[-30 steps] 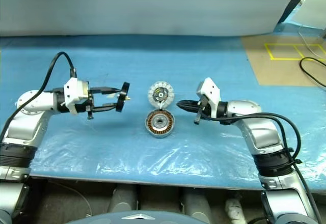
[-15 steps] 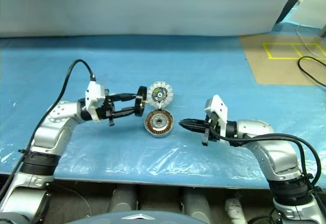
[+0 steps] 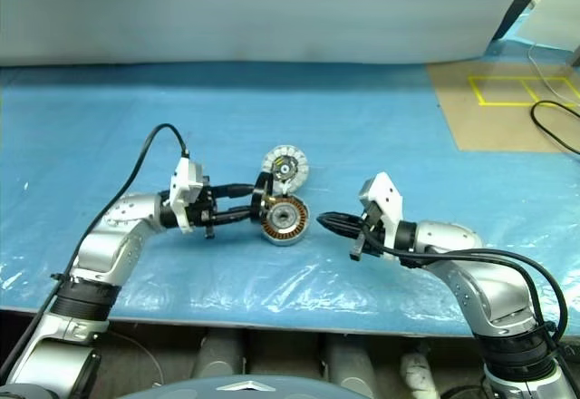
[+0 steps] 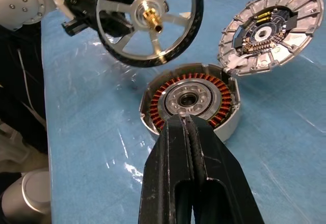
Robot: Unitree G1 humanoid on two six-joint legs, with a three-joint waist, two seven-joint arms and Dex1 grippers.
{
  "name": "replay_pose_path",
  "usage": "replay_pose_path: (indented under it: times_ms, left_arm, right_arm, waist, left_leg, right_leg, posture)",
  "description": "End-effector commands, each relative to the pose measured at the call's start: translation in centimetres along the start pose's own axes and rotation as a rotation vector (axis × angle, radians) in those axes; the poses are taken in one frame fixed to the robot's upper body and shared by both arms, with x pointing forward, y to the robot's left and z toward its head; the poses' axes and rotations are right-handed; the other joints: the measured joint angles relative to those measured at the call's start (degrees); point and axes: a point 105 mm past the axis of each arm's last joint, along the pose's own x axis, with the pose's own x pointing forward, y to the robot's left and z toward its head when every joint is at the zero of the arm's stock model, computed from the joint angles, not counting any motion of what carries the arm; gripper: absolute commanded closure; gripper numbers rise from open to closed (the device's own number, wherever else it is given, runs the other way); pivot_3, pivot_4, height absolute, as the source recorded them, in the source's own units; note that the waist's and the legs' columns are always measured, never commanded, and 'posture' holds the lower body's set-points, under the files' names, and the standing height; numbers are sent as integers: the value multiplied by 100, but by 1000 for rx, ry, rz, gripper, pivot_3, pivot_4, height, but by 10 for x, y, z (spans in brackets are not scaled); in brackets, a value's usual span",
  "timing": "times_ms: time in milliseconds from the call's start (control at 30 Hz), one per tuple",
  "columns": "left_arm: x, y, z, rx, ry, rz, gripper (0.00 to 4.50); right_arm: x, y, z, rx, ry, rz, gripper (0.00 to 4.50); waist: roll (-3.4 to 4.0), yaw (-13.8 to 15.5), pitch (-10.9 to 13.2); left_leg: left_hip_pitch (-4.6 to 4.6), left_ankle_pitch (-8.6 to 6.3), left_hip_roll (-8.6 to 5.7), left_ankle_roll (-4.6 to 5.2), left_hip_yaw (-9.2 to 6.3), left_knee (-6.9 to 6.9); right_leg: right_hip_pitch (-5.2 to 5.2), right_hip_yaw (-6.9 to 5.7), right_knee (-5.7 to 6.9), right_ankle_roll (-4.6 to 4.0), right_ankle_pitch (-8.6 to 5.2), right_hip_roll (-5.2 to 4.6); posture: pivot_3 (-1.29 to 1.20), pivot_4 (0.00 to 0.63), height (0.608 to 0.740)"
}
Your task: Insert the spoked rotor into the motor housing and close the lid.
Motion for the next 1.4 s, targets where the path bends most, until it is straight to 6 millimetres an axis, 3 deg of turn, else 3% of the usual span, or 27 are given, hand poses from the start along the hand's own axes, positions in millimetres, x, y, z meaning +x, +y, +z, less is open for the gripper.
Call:
replay_pose_path:
  times_ms: [33, 100, 367, 600, 867, 1400]
  left_arm:
    - [-1, -6, -2, 58, 55, -41, 2791]
    - [-2, -8, -12, 93, 134, -71, 2791]
    - [15, -1, -2, 216, 124, -85, 2791]
    - [12, -3, -13, 310, 234, -136, 2791]
    - [17, 5, 20, 353, 150, -89, 2791]
    - [17, 6, 12, 402, 235, -141, 2791]
  right_arm:
    - [-2, 6, 12, -56, -18, 9, 4500]
    - [-3, 5, 12, -56, -17, 3, 4500]
    - [-5, -1, 7, -46, -1, -13, 4500]
    - [-6, -1, 0, -38, 19, -23, 4500]
    - [-7, 4, -3, -32, 32, -29, 4500]
    - [-15, 7, -5, -28, 46, -36, 4500]
  waist:
    - [0, 1, 0]
    - [0, 0, 0]
    - [0, 8, 0]
    - [1, 3, 0]
    - [1, 7, 0]
    - [1, 8, -1]
  left_leg:
    - [0, 0, 0, 0, 0, -1]
    - [2, 0, 0, 0, 0, -2]
    - [4, 0, -2, 0, -1, -1]
    - [6, 0, -2, 0, -1, -3]
    - [19, 0, -3, 0, -1, -3]
    - [19, 0, -3, 0, -1, -3]
  right_leg:
    - [0, 0, 0, 0, 0, 0]
    - [0, 0, 0, 1, 0, 0]
    - [8, 1, -3, 3, 0, -3]
    - [8, 1, -3, 3, 0, -1]
    - [20, 1, -3, 3, -1, -2]
    - [20, 2, -2, 3, 0, -2]
  posture:
    - [0, 150, 740]
    - [0, 150, 740]
    - [0, 150, 740]
    - [0, 150, 740]
    - [0, 150, 740]
    - [0, 150, 740]
